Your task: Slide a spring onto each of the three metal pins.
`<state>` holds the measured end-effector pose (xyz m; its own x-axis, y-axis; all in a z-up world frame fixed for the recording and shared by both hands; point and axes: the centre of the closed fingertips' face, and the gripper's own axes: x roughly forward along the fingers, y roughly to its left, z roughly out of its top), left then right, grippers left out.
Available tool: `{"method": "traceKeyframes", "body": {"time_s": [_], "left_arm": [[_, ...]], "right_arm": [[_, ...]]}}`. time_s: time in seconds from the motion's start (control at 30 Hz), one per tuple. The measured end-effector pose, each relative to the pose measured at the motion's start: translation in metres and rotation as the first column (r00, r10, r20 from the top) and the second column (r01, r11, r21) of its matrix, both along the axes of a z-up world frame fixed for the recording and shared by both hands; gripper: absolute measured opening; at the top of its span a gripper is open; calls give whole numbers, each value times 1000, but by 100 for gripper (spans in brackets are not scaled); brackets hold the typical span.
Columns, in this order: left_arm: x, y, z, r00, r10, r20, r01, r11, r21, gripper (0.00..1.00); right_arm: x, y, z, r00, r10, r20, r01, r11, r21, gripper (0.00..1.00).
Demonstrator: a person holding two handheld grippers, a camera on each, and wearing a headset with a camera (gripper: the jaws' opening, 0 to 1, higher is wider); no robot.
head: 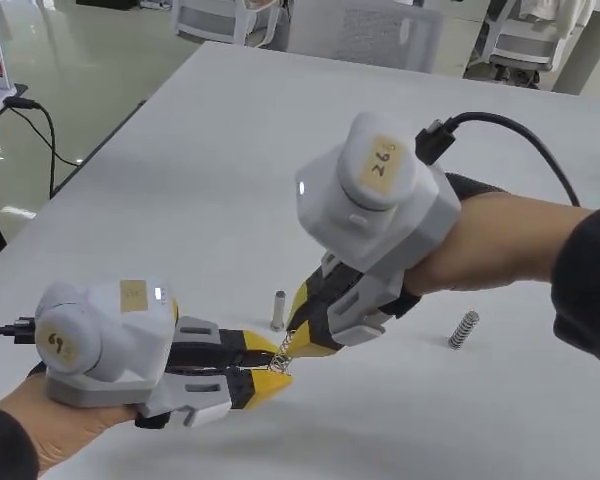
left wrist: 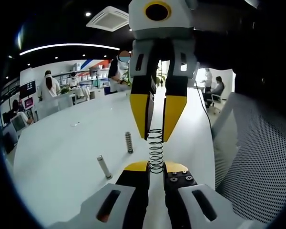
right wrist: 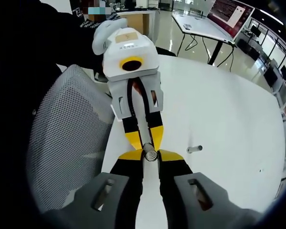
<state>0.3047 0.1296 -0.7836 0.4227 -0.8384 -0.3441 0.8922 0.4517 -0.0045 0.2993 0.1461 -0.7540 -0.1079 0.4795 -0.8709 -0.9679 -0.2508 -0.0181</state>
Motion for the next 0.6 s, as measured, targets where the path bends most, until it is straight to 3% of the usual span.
{"method": "traceKeyframes", "body": {"time_s": [0.1,0.6], "left_arm": [[1,0,2,1000,3,4,-3,1000,-15,7],[3,-4,14,1000,3,26,-2,999,-37,7]], "right_arm": [[-2,0,-2,1000,-3,-18,3,1000,-7,13],[-2,-1,-9,1000,-2,-21,1,1000,-24,13]]}}
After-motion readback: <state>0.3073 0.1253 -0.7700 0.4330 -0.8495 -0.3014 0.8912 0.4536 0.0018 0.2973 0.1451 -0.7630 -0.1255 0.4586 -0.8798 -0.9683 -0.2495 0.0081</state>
